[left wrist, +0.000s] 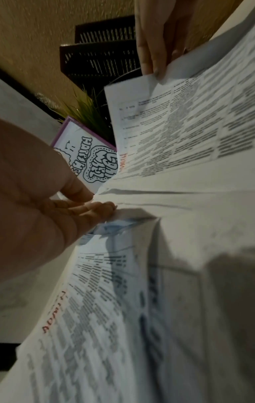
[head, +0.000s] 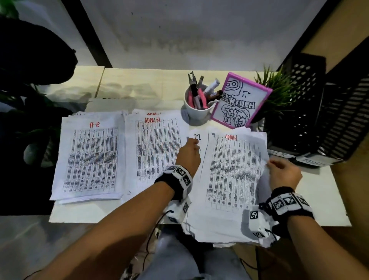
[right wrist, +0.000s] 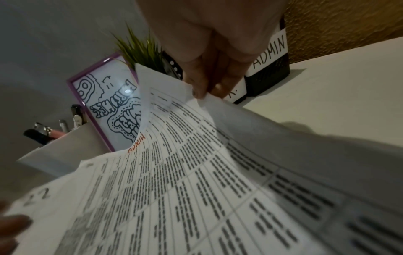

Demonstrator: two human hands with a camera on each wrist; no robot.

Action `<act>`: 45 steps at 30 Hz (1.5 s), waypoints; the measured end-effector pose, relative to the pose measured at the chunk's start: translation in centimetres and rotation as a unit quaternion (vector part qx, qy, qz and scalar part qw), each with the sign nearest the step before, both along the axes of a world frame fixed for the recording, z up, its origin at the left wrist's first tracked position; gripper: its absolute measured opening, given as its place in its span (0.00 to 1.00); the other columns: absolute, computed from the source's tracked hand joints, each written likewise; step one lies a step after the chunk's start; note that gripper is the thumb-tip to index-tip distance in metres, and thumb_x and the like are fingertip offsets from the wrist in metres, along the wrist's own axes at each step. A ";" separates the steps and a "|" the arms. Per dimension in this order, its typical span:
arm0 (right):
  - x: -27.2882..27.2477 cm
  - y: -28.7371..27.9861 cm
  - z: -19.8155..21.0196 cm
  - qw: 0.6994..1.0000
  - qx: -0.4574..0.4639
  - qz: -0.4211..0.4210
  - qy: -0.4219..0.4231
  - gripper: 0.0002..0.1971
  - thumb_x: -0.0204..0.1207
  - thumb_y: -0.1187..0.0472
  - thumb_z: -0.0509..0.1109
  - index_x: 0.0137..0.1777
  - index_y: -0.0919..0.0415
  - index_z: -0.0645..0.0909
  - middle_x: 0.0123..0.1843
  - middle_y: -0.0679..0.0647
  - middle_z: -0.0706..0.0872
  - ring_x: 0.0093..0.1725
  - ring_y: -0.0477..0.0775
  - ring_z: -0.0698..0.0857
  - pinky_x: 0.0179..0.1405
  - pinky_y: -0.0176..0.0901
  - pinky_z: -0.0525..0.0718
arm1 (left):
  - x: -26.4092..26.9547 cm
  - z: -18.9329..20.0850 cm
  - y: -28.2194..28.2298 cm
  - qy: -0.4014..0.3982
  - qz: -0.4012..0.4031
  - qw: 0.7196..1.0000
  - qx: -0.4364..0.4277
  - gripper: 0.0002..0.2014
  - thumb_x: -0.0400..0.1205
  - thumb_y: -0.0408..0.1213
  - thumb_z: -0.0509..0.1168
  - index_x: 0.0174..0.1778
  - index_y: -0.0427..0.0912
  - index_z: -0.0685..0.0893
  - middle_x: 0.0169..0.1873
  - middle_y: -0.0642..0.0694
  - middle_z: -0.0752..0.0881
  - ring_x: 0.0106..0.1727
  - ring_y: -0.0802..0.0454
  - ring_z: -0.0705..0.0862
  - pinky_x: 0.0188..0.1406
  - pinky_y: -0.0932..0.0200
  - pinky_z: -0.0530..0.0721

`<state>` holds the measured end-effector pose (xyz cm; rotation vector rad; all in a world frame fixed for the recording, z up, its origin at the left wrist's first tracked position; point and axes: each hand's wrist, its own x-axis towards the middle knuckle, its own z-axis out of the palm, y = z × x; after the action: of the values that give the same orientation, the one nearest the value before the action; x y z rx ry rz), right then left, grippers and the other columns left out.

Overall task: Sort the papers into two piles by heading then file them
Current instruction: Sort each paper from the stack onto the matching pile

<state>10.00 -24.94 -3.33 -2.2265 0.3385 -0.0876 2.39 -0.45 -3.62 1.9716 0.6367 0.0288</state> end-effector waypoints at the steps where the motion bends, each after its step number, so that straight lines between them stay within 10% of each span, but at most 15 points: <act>1: -0.1 -0.3 0.1 1.000 0.023 0.002 -0.012 0.08 0.71 0.73 0.74 0.48 0.65 0.89 0.43 0.57 0.89 0.41 0.48 0.84 0.50 0.36 0.79 | 0.1 -0.2 -0.4 0.014 0.007 1.000 -0.004 0.15 0.82 0.25 0.56 0.65 0.33 0.76 0.53 0.35 0.86 0.55 0.38 0.84 0.56 0.50 0.83; 5: -0.2 -1.0 0.4 0.985 0.172 -0.004 -0.023 0.15 0.70 0.77 0.72 0.35 0.54 0.86 0.31 0.40 0.87 0.33 0.31 0.83 0.41 0.23 0.80 | 0.5 -0.3 -1.7 0.035 0.046 0.998 0.011 0.14 0.84 0.28 0.55 0.64 0.32 0.77 0.53 0.34 0.85 0.54 0.38 0.84 0.51 0.54 0.80; 11: -0.4 -3.2 -0.1 0.951 0.303 0.044 0.036 0.22 0.67 0.84 0.63 0.26 0.56 0.85 0.33 0.50 0.90 0.43 0.56 0.87 0.48 0.43 0.86 | 1.1 -1.0 -2.1 0.107 0.058 0.992 0.018 0.15 0.79 0.25 0.56 0.60 0.36 0.78 0.54 0.36 0.85 0.48 0.44 0.82 0.41 0.58 0.75; 15: -1.4 -3.5 0.7 0.953 0.286 0.085 0.048 0.17 0.63 0.88 0.64 0.32 0.65 0.82 0.26 0.42 0.86 0.29 0.37 0.82 0.33 0.25 0.80 | 2.0 -0.7 -2.5 0.133 0.076 0.988 0.032 0.11 0.82 0.29 0.58 0.58 0.34 0.79 0.55 0.35 0.84 0.53 0.38 0.84 0.46 0.55 0.81; 17: -1.7 -3.9 1.0 0.942 0.306 0.111 0.078 0.06 0.58 0.71 0.80 0.29 0.63 0.85 0.25 0.43 0.86 0.27 0.36 0.84 0.30 0.25 0.81 | 2.2 -0.6 -2.7 0.131 0.086 0.986 0.050 0.13 0.82 0.36 0.64 0.59 0.33 0.79 0.56 0.35 0.84 0.56 0.37 0.83 0.50 0.52 0.80; 20: -1.6 -5.1 1.0 0.936 0.291 0.116 0.158 0.21 0.42 0.45 0.85 0.34 0.55 0.90 0.33 0.44 0.91 0.37 0.40 0.90 0.33 0.28 0.85 | 2.3 -1.1 -3.1 0.132 0.076 0.986 0.069 0.21 0.74 0.37 0.73 0.59 0.31 0.77 0.56 0.34 0.82 0.56 0.36 0.82 0.50 0.47 0.80; 24: -1.9 -5.5 1.3 0.934 0.312 0.087 0.147 0.06 0.63 0.64 0.78 0.40 0.63 0.89 0.40 0.53 0.92 0.46 0.55 0.90 0.37 0.33 0.87 | 2.5 -1.4 -3.6 0.181 0.029 0.975 0.127 0.27 0.72 0.36 0.75 0.63 0.30 0.73 0.59 0.34 0.79 0.57 0.36 0.83 0.52 0.46 0.82; 29: -1.1 -5.6 1.0 0.920 0.346 0.095 0.158 0.10 0.52 0.67 0.83 0.35 0.58 0.91 0.37 0.53 0.92 0.39 0.51 0.90 0.37 0.34 0.87 | 2.1 -1.6 -3.2 0.193 0.009 0.971 0.140 0.15 0.79 0.33 0.67 0.58 0.29 0.76 0.53 0.32 0.84 0.52 0.34 0.85 0.43 0.47 0.82; 34: -1.3 -5.4 1.1 0.936 0.299 0.141 0.123 0.23 0.63 0.91 0.58 0.31 0.65 0.86 0.32 0.50 0.90 0.30 0.46 0.86 0.29 0.30 0.82 | 1.9 -1.9 -2.8 0.149 -0.017 0.977 0.150 0.07 0.80 0.33 0.65 0.49 0.32 0.81 0.47 0.36 0.84 0.46 0.39 0.84 0.38 0.51 0.79; 41: -0.7 -4.4 0.8 0.917 0.357 0.121 0.134 0.22 0.61 0.83 0.58 0.22 0.59 0.86 0.41 0.53 0.89 0.40 0.49 0.86 0.35 0.33 0.81 | 0.8 -0.3 -3.4 -0.040 0.064 0.996 -0.047 0.09 0.76 0.29 0.64 0.32 0.42 0.73 0.27 0.47 0.78 0.27 0.60 0.73 0.29 0.65 0.74; 45: -0.5 -4.2 1.2 0.912 0.374 0.082 0.143 0.22 0.66 0.85 0.60 0.23 0.63 0.86 0.29 0.48 0.89 0.36 0.47 0.87 0.35 0.33 0.83 | -1.0 3.0 -3.7 -0.072 0.068 0.962 -0.253 0.12 0.74 0.15 0.61 0.46 0.35 0.79 0.33 0.46 0.81 0.34 0.58 0.79 0.31 0.71 0.76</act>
<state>9.47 -29.11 -2.11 -1.4856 0.2789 0.4032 1.44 -4.16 -0.67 1.4175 0.6112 0.0844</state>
